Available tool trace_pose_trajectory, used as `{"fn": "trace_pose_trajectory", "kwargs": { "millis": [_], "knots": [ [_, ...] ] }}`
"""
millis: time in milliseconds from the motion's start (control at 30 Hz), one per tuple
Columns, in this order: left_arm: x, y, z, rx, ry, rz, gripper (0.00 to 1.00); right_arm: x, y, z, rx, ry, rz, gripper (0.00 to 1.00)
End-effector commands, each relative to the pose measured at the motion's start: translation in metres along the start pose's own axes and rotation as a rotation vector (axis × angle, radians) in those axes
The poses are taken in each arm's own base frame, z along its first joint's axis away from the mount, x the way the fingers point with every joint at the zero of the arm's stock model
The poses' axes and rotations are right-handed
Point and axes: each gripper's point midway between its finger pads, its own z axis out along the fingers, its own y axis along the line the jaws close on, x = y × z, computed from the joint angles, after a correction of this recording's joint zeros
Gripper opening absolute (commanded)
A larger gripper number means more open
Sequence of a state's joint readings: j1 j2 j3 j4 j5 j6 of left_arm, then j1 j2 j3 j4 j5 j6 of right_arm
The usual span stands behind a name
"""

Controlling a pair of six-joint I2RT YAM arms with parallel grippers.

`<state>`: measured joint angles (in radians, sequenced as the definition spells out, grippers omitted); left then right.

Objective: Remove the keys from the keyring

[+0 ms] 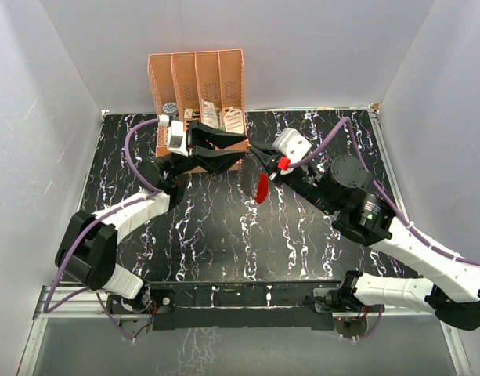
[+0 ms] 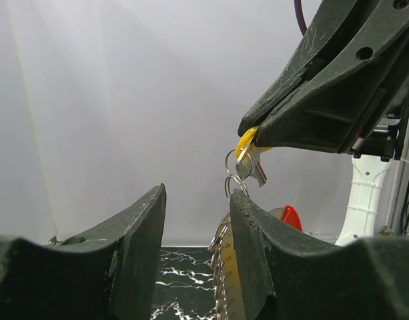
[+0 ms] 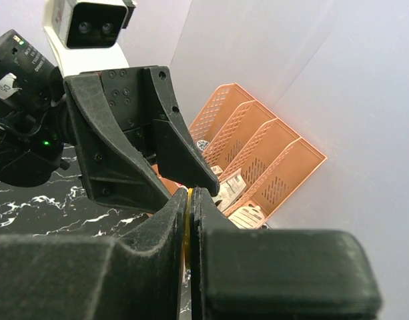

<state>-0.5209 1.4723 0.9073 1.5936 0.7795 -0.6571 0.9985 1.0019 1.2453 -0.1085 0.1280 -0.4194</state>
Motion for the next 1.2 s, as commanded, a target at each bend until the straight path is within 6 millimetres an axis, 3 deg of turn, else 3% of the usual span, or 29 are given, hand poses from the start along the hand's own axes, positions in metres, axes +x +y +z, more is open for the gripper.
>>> {"fn": "trace_pose_trajectory", "kwargs": {
  "millis": [0, 500, 867, 1167],
  "knots": [
    [-0.027, -0.016, 0.01, 0.092, -0.076, 0.072, 0.42, -0.035, -0.019, -0.006, 0.06, -0.11, 0.01, 0.0],
    [-0.031, -0.025, 0.011, 0.144, -0.087, 0.058, 0.42, -0.033, -0.019, -0.006, 0.06, -0.105, 0.007, 0.0],
    [-0.044, -0.052, 0.017, 0.226, -0.089, 0.094, 0.42, -0.032, -0.019, -0.008, 0.063, -0.108, 0.007, 0.0],
    [-0.053, -0.054, 0.018, 0.197, -0.134, 0.12, 0.42, -0.035, -0.016, -0.009, 0.046, -0.119, 0.018, 0.0]
  ]
}}
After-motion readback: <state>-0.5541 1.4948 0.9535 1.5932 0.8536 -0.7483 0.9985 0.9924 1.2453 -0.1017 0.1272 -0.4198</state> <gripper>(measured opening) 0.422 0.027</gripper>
